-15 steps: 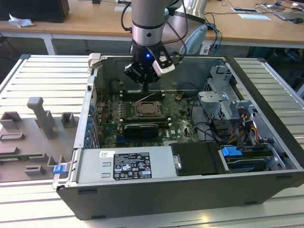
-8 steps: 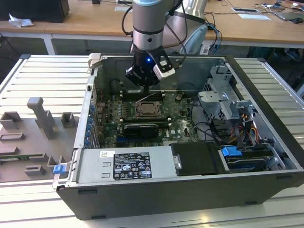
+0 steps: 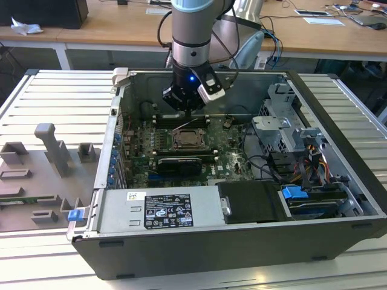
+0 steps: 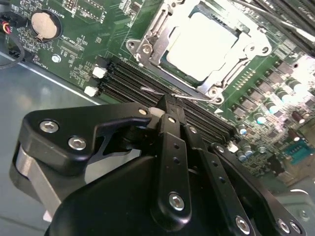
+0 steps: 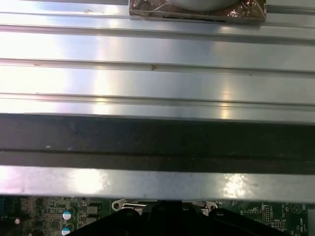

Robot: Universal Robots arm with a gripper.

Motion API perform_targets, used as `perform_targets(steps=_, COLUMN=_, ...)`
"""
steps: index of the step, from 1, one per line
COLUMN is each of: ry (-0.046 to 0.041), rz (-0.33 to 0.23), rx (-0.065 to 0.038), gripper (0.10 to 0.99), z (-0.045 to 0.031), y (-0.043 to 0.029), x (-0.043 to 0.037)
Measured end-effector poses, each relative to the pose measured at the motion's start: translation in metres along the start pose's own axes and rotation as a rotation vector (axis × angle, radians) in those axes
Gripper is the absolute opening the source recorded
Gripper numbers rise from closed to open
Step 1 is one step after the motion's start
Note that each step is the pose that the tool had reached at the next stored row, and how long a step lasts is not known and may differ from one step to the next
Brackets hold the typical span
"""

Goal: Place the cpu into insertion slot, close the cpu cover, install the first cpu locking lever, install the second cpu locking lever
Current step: 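Install the first cpu locking lever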

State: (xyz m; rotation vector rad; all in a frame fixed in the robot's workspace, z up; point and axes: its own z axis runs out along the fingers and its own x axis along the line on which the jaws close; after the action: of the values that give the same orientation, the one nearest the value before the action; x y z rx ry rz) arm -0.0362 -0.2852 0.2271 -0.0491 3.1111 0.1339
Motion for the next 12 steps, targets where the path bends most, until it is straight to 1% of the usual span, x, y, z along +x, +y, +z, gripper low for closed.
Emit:
perform_targets(steps=5, ry=0.0000, rz=0.000, rx=0.000, gripper=0.106, z=0.0046, y=-0.0003, x=-0.0029)
perform_targets(steps=6, ry=0.0000, rz=0.000, rx=0.000, gripper=0.106, z=0.0059, y=-0.0005, x=-0.0049)
perform_targets(steps=12, ry=0.0000, rz=0.000, rx=0.000, gripper=0.106, z=0.0101, y=-0.0010, x=-0.0098)
